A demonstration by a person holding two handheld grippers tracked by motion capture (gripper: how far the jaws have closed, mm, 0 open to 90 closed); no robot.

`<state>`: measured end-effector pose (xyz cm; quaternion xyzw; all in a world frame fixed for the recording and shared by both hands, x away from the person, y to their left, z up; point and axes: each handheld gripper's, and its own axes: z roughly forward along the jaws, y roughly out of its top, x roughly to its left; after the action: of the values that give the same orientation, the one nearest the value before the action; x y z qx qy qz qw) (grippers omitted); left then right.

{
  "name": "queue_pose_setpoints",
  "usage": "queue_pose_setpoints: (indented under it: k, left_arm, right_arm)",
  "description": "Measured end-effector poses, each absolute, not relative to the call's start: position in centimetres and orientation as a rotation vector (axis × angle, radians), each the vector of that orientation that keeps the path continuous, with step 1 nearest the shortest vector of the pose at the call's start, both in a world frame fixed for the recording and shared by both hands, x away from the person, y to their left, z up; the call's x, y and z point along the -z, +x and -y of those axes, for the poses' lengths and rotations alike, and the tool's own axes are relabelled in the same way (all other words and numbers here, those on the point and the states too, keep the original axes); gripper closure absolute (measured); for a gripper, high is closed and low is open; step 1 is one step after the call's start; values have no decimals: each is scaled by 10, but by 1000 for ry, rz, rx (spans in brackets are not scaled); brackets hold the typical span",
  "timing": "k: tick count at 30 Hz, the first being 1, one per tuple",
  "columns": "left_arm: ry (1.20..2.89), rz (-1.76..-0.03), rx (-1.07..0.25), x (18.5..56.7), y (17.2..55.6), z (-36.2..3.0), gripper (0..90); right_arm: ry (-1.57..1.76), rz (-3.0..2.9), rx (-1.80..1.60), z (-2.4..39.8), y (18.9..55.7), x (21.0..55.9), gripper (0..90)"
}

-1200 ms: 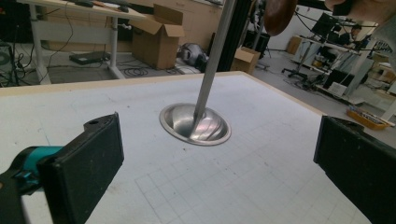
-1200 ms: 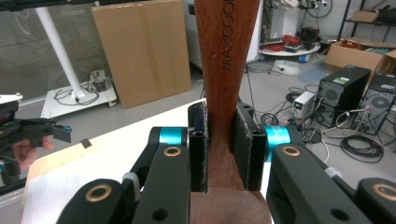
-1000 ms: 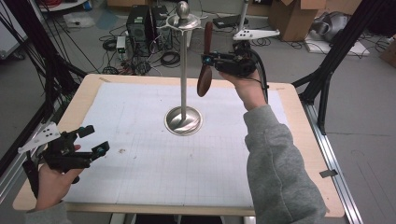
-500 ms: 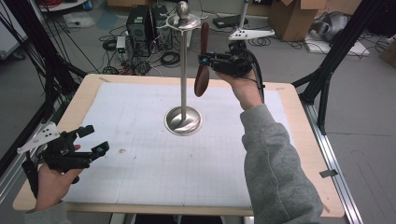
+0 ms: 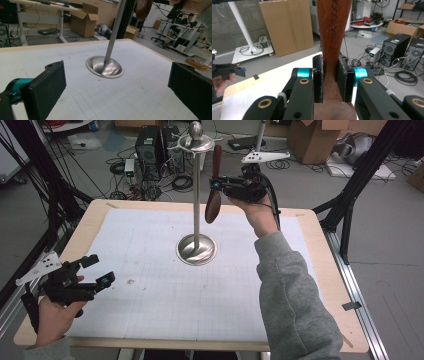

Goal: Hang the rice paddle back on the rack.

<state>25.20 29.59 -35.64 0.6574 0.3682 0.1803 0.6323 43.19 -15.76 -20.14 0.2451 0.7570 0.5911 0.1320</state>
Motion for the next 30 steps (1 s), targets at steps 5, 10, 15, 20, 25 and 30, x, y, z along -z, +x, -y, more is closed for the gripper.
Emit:
queue_pose_setpoints:
  k: [5,10,15,20,25,30]
  left_arm:
    - [1506,-842,-414,356,252,-296,20]
    - [1500,-837,-417,356,252,-295,20]
    - [1509,-809,-398,357,253,-294,20]
    - [1500,-784,-398,355,252,-295,20]
    - [1491,-797,-401,355,253,-297,20]
    - [1490,-795,-400,354,255,-294,20]
  right_arm:
    - [710,-2191,-1718,156,432,202,770]
    - [722,-2183,-1717,155,430,202,758]
    - [740,-2134,-1740,157,426,207,647]
    - [757,-2086,-1758,163,422,209,490]
    - [763,-2071,-1705,167,415,209,327]
    - [746,-2077,-1675,172,410,216,245]
